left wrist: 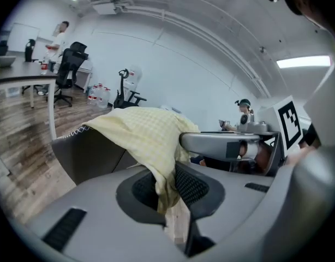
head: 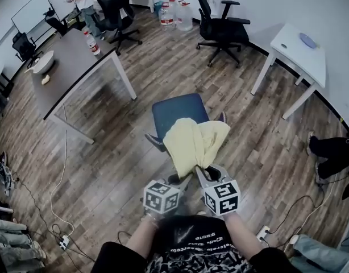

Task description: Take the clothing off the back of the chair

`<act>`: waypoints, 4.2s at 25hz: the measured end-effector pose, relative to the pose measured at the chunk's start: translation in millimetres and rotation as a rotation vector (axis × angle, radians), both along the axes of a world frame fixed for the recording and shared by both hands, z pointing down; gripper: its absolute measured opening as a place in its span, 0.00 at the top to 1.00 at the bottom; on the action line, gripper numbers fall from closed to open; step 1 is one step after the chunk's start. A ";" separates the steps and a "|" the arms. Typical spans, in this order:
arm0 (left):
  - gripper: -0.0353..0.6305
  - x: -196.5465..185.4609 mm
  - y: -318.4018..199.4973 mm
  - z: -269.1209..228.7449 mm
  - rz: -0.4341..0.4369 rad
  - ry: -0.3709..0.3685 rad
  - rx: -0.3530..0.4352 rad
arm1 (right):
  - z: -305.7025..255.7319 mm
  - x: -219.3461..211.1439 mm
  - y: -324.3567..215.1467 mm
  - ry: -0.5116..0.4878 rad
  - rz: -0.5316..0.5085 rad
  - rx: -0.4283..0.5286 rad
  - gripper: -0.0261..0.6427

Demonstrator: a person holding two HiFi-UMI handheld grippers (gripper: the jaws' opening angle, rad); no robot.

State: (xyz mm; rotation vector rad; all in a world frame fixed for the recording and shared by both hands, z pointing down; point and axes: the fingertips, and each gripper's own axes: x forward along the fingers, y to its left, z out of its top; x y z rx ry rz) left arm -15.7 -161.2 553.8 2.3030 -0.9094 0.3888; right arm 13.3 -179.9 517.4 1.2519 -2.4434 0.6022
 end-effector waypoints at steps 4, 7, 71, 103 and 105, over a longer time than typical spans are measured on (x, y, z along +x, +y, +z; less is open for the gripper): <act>0.85 8.8 16.0 -11.3 -0.046 -0.009 0.039 | -12.7 8.5 17.3 -0.028 -0.017 0.028 0.85; 0.85 19.4 27.7 -17.1 -0.048 -0.032 0.072 | -18.0 19.4 28.4 -0.035 -0.029 0.044 0.85; 0.85 55.0 185.2 49.1 -0.029 -0.048 -0.117 | 52.5 57.4 180.8 -0.025 -0.052 -0.170 0.85; 0.86 26.5 232.4 35.3 0.033 -0.087 0.003 | 38.9 27.2 227.3 0.023 -0.010 -0.082 0.86; 0.86 24.5 234.6 32.9 0.036 -0.091 0.017 | 37.0 25.7 229.2 0.019 -0.010 -0.077 0.86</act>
